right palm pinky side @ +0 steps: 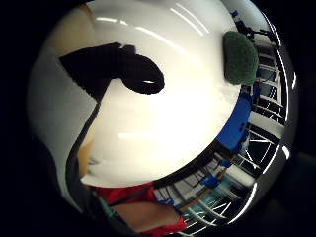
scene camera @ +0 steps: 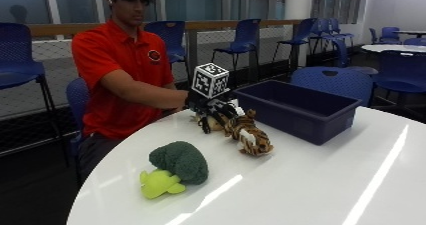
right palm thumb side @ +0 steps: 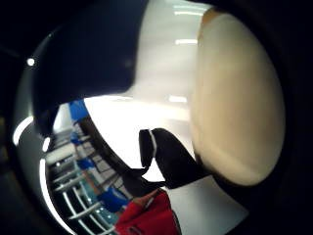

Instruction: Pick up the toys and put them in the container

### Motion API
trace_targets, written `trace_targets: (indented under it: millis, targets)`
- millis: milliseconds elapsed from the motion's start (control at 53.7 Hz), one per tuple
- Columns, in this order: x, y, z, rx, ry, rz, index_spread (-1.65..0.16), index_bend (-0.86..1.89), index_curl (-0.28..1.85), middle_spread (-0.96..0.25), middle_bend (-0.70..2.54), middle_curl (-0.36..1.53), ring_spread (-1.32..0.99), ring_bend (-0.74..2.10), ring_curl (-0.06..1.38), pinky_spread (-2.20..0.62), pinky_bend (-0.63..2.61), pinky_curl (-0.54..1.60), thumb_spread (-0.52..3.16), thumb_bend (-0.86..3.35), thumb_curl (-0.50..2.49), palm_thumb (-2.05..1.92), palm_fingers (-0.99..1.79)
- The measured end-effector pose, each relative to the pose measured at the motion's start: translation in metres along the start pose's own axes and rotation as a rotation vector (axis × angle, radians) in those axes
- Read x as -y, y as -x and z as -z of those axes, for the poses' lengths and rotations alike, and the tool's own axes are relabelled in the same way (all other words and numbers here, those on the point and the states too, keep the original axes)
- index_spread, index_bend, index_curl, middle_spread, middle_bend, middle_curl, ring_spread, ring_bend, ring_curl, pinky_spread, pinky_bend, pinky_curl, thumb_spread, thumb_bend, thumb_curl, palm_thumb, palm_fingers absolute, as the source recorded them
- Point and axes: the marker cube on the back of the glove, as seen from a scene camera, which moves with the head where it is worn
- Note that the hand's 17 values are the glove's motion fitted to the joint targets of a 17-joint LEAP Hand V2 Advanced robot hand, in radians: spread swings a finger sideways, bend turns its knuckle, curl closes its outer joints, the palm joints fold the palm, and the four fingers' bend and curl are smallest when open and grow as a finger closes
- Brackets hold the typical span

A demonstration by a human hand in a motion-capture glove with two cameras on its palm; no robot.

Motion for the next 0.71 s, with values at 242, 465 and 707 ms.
trace_targets:
  millis: [242,465,707]
  targets:
    - [-0.0007,-0.0019,-0.0044,-0.053,0.055,0.003,-0.32,0.12,0.14,-0.03,0.14,0.21,-0.01,0.45,0.28,0.02,1.27,0.44,1.13,0.0,0.2,0.06,-0.05]
    - [0.0013,-0.0013,-0.0065,-0.012,-0.039,0.012,-0.36,0.16,0.18,-0.15,0.29,0.28,-0.2,0.7,0.34,-0.25,1.12,0.36,1.31,0.07,0.29,0.22,0.36]
    - [0.0015,-0.0024,-0.003,0.023,-0.151,0.113,-0.37,0.18,0.22,-0.31,0.45,0.38,-0.42,0.87,0.42,-0.38,1.16,0.41,1.27,0.19,0.44,0.53,0.74]
